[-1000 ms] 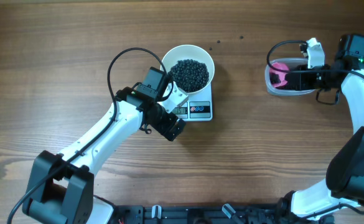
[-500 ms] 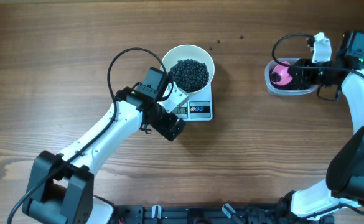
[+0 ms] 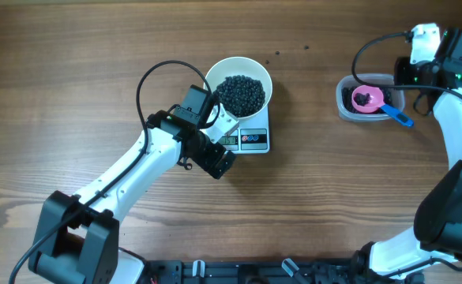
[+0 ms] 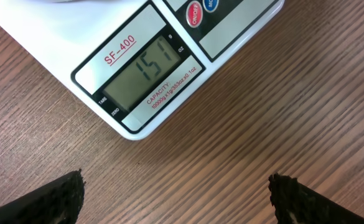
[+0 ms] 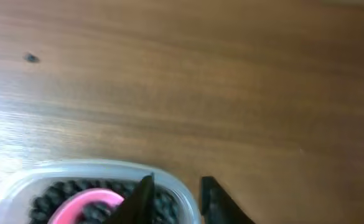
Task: Scoop item into bowl and weigh 150g on scale
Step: 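Lower the scoop into the tub and open the right gripper, then withdraw the open right gripper to the right of the tub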
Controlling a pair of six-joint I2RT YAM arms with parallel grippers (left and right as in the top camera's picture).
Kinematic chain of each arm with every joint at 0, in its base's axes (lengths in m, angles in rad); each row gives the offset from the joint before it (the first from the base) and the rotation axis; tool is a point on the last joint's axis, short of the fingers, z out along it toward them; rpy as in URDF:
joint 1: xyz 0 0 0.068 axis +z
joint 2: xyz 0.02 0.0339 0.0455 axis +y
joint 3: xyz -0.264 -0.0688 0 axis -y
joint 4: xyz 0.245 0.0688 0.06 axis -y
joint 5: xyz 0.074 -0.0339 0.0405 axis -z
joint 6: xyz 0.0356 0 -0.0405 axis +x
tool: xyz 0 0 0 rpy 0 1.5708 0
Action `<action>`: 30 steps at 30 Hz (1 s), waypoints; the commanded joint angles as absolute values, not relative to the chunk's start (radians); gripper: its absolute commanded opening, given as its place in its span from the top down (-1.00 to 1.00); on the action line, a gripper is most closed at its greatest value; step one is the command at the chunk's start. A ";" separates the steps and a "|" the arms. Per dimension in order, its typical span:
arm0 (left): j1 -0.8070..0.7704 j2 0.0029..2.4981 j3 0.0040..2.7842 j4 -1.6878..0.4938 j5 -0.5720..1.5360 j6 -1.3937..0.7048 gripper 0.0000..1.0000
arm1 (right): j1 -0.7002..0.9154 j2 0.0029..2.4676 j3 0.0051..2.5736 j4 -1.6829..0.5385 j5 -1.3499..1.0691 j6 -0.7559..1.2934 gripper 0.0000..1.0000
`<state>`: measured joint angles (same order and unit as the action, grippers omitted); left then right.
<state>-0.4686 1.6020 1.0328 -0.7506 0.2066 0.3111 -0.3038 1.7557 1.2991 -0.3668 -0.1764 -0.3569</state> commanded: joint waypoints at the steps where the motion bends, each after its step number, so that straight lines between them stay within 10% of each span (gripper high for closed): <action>1: -0.469 1.591 1.026 -0.748 0.215 0.309 -1.00 | -0.302 1.758 1.318 -0.376 -0.433 -0.305 0.78; 7: -0.469 1.591 1.026 -0.748 0.215 0.309 -1.00 | -0.302 1.758 1.318 -0.501 -0.871 0.007 0.91; 15: -0.469 1.591 1.026 -0.748 0.215 0.309 -1.00 | -0.325 1.756 1.318 -1.032 -0.891 0.183 0.91; 30: -0.469 1.591 1.026 -0.748 0.216 0.309 -1.00 | -0.543 1.756 1.318 -1.138 -0.350 0.183 0.91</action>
<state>-0.4686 1.6020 1.0325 -0.7475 0.2066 0.3111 -0.5423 1.7557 1.3117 -1.1744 -0.4984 0.1795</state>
